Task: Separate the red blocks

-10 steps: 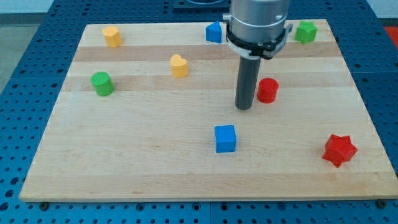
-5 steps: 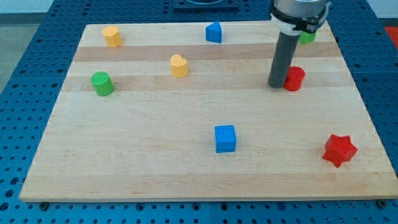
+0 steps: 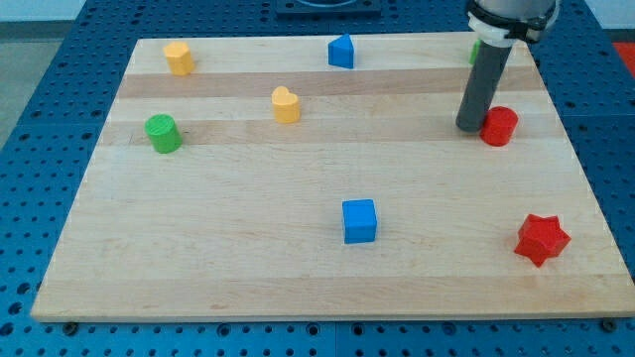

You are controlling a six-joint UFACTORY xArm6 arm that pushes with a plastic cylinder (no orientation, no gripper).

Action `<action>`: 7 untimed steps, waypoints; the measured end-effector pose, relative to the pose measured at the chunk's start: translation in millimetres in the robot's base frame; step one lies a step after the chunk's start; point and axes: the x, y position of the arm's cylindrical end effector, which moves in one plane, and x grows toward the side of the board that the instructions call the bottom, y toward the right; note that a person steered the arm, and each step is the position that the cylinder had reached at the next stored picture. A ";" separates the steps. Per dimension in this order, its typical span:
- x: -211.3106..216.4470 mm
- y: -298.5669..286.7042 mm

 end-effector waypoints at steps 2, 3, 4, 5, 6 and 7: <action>0.0 8.7; 0.0 2.5; 16.4 -33.3; 49.9 -62.1; 83.4 -66.5; 111.1 -69.6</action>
